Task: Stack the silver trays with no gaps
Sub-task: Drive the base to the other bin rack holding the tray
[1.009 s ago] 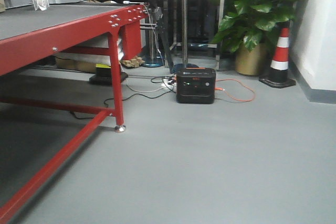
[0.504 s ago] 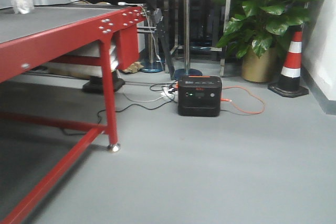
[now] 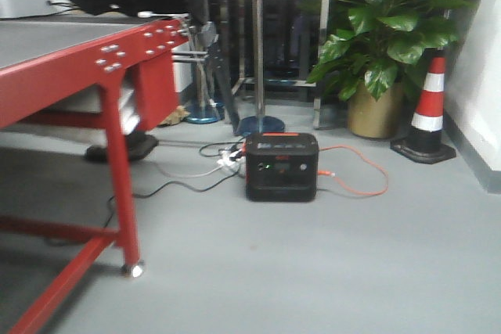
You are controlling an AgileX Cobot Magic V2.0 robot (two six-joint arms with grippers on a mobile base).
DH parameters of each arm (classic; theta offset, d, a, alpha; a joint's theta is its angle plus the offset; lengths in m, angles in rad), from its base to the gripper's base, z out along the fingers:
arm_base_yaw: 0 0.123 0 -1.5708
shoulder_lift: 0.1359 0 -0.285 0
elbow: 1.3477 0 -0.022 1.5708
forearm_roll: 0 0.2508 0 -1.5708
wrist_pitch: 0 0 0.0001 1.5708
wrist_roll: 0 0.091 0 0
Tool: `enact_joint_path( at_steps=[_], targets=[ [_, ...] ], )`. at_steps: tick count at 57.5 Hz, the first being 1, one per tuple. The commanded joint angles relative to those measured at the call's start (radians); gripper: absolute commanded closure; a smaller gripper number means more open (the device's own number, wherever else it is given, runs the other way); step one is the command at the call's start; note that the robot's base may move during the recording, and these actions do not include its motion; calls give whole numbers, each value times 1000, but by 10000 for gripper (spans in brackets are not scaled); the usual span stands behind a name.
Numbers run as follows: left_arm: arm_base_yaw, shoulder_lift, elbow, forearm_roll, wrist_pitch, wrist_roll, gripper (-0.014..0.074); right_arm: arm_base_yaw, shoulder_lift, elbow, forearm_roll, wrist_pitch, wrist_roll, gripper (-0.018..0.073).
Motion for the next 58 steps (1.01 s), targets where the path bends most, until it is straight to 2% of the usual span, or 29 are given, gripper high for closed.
enact_joint_path(
  at_steps=[1, 58],
  targets=[
    [-5, -9, -7, -1, -58, 4, 585, 7, -11, -13, 6, -58, -12, 638],
    [-5, -9, -7, 16, -58, 4, 585, 7, -11, -13, 10, -58, -12, 638]
  ],
)
